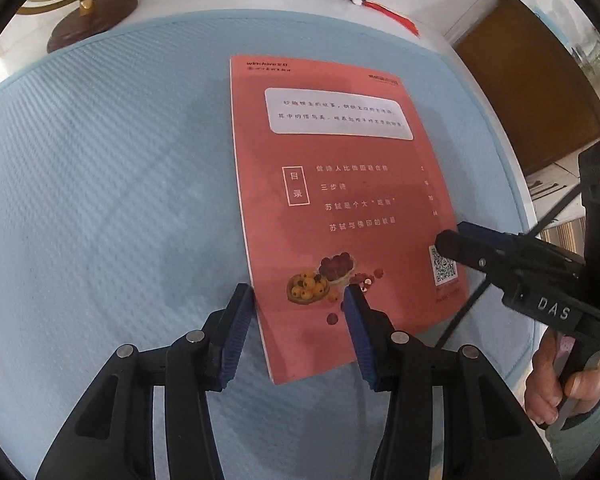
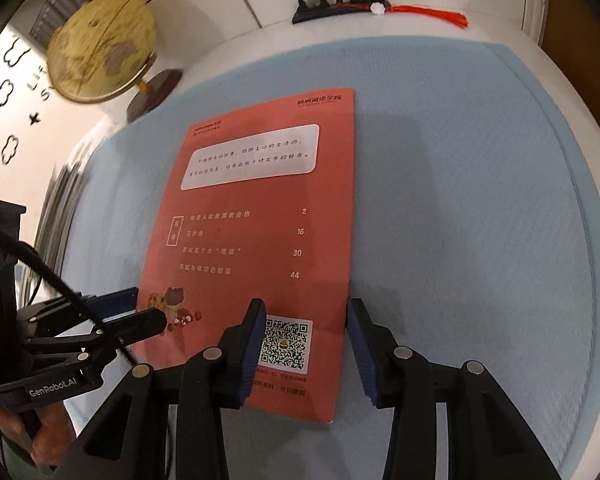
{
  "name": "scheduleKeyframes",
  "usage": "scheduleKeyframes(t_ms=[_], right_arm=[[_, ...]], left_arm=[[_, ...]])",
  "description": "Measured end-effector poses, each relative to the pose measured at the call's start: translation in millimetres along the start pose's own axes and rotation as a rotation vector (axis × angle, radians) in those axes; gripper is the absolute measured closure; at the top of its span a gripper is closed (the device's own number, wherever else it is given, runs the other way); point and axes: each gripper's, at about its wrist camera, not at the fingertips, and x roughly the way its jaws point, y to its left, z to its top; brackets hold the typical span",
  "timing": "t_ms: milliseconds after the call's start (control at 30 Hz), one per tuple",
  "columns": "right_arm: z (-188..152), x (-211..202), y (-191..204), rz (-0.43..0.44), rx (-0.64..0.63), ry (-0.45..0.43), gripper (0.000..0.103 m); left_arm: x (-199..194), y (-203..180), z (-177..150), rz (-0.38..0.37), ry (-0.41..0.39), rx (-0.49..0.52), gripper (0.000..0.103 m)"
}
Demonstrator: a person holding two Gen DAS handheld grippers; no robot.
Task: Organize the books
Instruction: 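Close both grippers on the red book's edge, then lift and flip the red book with both grippers, poetry cover up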
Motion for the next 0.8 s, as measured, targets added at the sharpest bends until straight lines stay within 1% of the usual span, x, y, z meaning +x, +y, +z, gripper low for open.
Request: scheduleKeyframes(t_ms=[67, 167, 300, 367, 600, 700, 767, 800], right_arm=[[-4, -4, -4, -0.023, 0.014, -0.025, 0.062], [-2, 2, -4, -0.047, 0.021, -0.046, 0.061], [-2, 6, 7, -0.072, 0.003, -0.085, 0.060], [-2, 7, 9, -0.078, -0.013, -0.094, 0.060], [-1, 8, 8, -0.070, -0.018, -0.096, 0.060], [-3, 6, 5, -0.056, -0.002, -0.090, 0.060], [-5, 2, -1, -0.021, 0.028, -0.079, 0.060], [-3, 0, -8, 0.020, 0.060, -0.070, 0.060]], left_arm=[[1, -1, 2, 0.012, -0.019, -0.025, 0.060], [5, -1, 4, 0.009, -0.029, -0.063, 0.060], [4, 4, 3, -0.033, -0.032, -0.091, 0.060], [-2, 10, -6, -0.040, -0.040, -0.102, 0.060], [-2, 3, -13, 0.002, -0.059, -0.079, 0.060], [-1, 3, -13, 0.003, -0.060, -0.075, 0.060], [-2, 5, -13, -0.006, -0.060, -0.083, 0.060], [-2, 8, -13, -0.020, -0.060, -0.094, 0.060]])
